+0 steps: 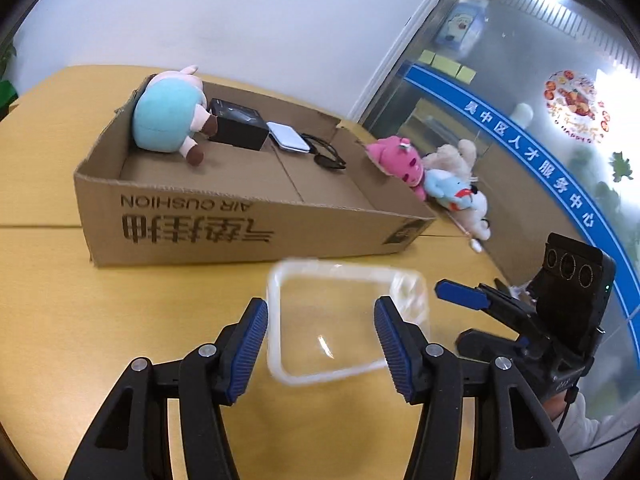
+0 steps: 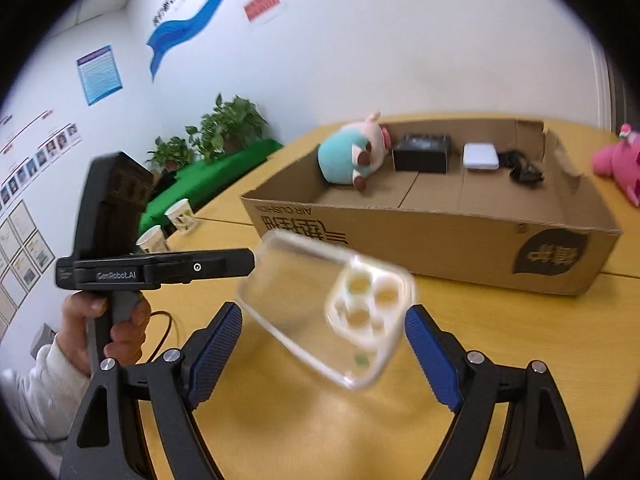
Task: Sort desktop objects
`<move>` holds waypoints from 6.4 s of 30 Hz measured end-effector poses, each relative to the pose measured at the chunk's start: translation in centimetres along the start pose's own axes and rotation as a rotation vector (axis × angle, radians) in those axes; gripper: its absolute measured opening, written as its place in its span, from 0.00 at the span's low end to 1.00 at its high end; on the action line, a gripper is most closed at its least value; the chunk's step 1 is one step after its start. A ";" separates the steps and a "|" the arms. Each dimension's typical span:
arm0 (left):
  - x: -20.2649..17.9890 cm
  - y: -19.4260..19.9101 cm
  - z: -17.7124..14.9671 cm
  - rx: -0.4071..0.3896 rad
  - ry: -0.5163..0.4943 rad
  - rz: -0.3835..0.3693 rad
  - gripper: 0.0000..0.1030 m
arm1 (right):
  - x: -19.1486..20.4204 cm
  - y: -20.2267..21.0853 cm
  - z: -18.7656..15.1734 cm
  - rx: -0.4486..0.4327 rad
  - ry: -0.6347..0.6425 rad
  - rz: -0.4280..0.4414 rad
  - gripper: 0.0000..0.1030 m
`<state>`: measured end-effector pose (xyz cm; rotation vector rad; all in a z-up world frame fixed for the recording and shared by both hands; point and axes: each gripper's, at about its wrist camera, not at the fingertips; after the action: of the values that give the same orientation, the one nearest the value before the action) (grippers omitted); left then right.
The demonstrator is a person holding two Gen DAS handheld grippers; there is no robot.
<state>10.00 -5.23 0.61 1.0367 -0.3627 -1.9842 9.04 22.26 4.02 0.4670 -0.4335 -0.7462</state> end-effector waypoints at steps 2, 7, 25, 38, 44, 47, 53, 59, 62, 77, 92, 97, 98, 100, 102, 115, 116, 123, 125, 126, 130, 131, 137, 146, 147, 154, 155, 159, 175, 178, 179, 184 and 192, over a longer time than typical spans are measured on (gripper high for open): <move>0.4 -0.1 -0.6 0.009 0.025 -0.014 0.53 | -0.1 0.5 -0.5 -0.004 0.001 0.014 0.82; 2.6 -2.4 -1.4 0.113 0.089 0.094 0.53 | -2.3 -2.3 -2.0 0.164 -0.124 -0.016 0.82; -2.2 -3.5 -0.6 0.164 -0.075 -0.041 0.57 | -2.7 -1.7 -1.2 0.134 -0.168 0.027 0.83; -0.2 -8.1 -0.2 0.273 0.013 0.011 0.57 | -6.8 -3.5 -3.6 0.216 -0.367 -0.029 0.85; -1.0 -2.6 0.2 0.131 -0.008 -0.101 0.57 | -5.0 -0.5 -1.6 0.092 -0.248 0.048 0.85; -0.7 -1.1 -1.0 0.119 0.004 -0.121 0.57 | -3.8 0.7 -1.8 0.075 -0.195 0.098 0.85; 1.0 -2.0 -2.9 0.168 0.094 -0.067 0.57 | -3.2 0.1 -3.3 0.140 -0.192 0.087 0.83; 1.8 -4.1 -3.8 0.257 0.088 0.064 0.31 | -3.3 -1.2 -5.4 0.294 -0.144 -0.085 0.50; 1.2 -4.3 -3.8 0.253 0.044 0.130 0.11 | -2.3 -1.3 -5.8 0.298 -0.097 -0.153 0.33; -4.7 0.5 11.3 -0.067 -0.104 0.146 0.03 | -5.7 1.8 10.2 -0.014 0.056 -0.268 0.10; 5.7 -17.3 24.1 0.259 0.048 0.318 0.02 | -22.3 -16.8 18.5 0.330 -0.102 -0.194 0.10; 7.3 -21.5 23.1 0.384 0.093 0.410 0.03 | -24.8 -20.3 16.5 0.458 -0.198 -0.171 0.10; 7.6 -22.0 22.9 0.397 0.106 0.420 0.03 | -24.9 -20.4 16.5 0.466 -0.209 -0.166 0.10; 7.8 -22.1 22.6 0.392 0.114 0.432 0.05 | -24.9 -20.6 16.5 0.497 -0.227 -0.171 0.10; 7.0 -20.7 22.5 0.350 0.102 0.446 0.11 | -24.0 -19.9 16.6 0.495 -0.188 -0.218 0.10; -2.9 1.6 13.8 -0.308 -0.278 0.641 1.00 | -11.2 -3.6 10.7 -0.020 -0.050 -0.373 0.84; -2.7 1.1 13.1 -0.306 -0.273 0.637 1.00 | -10.7 -3.9 9.6 -0.024 -0.040 -0.396 0.84; -0.3 -5.2 8.0 -0.372 -0.117 0.627 0.99 | -9.4 -6.4 5.4 -0.094 0.021 -0.507 0.84; 0.2 -6.2 7.2 -0.403 -0.111 0.650 1.00 | -9.3 -6.1 5.0 -0.132 0.011 -0.513 0.84; 0.4 -6.5 6.8 -0.410 -0.113 0.665 1.00 | -9.2 -6.1 4.9 -0.136 0.023 -0.521 0.85; 0.3 -7.2 6.0 -0.446 -0.163 0.701 1.00 | -9.5 -6.3 4.4 -0.168 0.029 -0.520 0.89; 0.4 -7.3 6.0 -0.443 -0.165 0.702 1.00 | -9.5 -6.3 4.4 -0.170 0.029 -0.519 0.89; 0.5 -7.1 6.3 -0.434 -0.169 0.692 1.00 | -9.6 -6.4 4.5 -0.167 0.025 -0.520 0.91; 0.5 -7.3 6.4 -0.426 -0.169 0.691 1.00 | -9.7 -6.5 4.4 -0.158 0.011 -0.537 1.00; 0.5 -7.3 6.4 -0.426 -0.169 0.691 1.00 | -9.6 -6.5 4.4 -0.159 0.010 -0.540 1.00; 0.5 -7.4 6.5 -0.425 -0.168 0.688 1.00 | -9.7 -6.6 4.4 -0.159 0.009 -0.545 1.00; 0.5 -7.4 6.5 -0.425 -0.169 0.689 1.00 | -9.7 -6.6 4.4 -0.159 0.010 -0.545 1.00; 0.5 -7.4 6.5 -0.425 -0.168 0.689 1.00 | -9.7 -6.6 4.4 -0.159 0.010 -0.544 1.00; 0.5 -7.4 6.4 -0.424 -0.168 0.690 1.00 | -9.6 -6.6 4.4 -0.159 0.010 -0.545 1.00; 0.5 -7.4 6.4 -0.424 -0.167 0.689 1.00 | -9.6 -6.6 4.3 -0.159 0.010 -0.545 1.00; 0.5 -7.4 6.4 -0.424 -0.168 0.690 1.00 | -9.7 -6.6 4.3 -0.159 0.010 -0.545 1.00; 0.5 -7.4 6.4 -0.424 -0.167 0.690 1.00 | -9.6 -6.6 4.3 -0.159 0.010 -0.546 1.00; 0.5 -7.4 6.4 -0.424 -0.167 0.690 1.00 | -9.6 -6.6 4.3 -0.159 0.010 -0.545 1.00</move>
<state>0.82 -1.93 0.02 0.3950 -0.3142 -1.4281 -3.12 23.95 1.98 0.4423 -0.2324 -1.2943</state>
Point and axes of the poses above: each gripper's, at about its wrist camera, not at the fingertips, and y roughly against the way its jaws point, x to its left, z to its top, and after that the axes turned 6 degrees about y, right-handed
